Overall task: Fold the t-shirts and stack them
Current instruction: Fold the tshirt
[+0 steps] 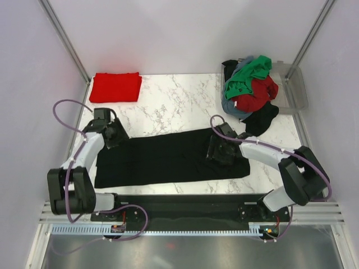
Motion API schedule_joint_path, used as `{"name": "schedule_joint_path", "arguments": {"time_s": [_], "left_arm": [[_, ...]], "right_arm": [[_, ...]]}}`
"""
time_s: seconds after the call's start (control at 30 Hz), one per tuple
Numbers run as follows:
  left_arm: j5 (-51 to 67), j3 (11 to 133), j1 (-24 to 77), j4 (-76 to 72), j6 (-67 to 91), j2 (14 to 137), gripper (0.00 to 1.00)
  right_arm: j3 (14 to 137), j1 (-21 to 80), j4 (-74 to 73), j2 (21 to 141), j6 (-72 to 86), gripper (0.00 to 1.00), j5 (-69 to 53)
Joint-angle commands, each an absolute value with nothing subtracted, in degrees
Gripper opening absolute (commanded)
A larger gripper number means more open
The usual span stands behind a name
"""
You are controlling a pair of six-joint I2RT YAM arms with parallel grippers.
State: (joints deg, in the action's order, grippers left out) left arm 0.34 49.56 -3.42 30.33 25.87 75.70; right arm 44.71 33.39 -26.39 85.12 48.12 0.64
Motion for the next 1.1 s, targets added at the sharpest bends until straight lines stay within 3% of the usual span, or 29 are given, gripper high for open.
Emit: {"name": "schedule_joint_path", "arguments": {"time_s": [0.0,0.17,0.33,0.53,0.63,0.77,0.87,1.07], "left_arm": [[2.2,48.5,-1.2,31.5,27.3,81.6,0.64],[2.5,52.3,1.0,35.3,28.6,94.9,0.66],[4.4,51.6,1.1,35.2,29.6,95.5,0.66],[11.3,45.5,2.2,34.2,32.5,88.8,0.65],[14.8,41.5,4.7,32.4,35.5,84.7,0.65],[19.3,38.7,10.8,29.1,42.2,82.4,0.66],[26.4,35.2,15.5,23.4,50.7,80.5,0.66],[28.7,38.3,28.2,14.9,63.2,82.6,0.67]], "right_arm": [[48.3,33.3,-22.8,89.4,46.8,0.76,1.0],[55.1,32.2,-22.9,98.2,44.5,0.76,0.5],[66.9,29.9,-23.6,111.4,41.1,0.76,-1.9],[93.9,26.3,-27.8,130.4,35.3,0.75,-7.2],[116.3,25.3,-33.2,141.4,34.0,0.75,-9.0],[135.2,22.3,-38.4,154.0,35.8,0.74,-10.6],[138.8,20.0,-34.4,158.7,39.2,0.74,-11.6],[141.5,17.9,-22.0,163.3,44.2,0.73,-13.1]]}}
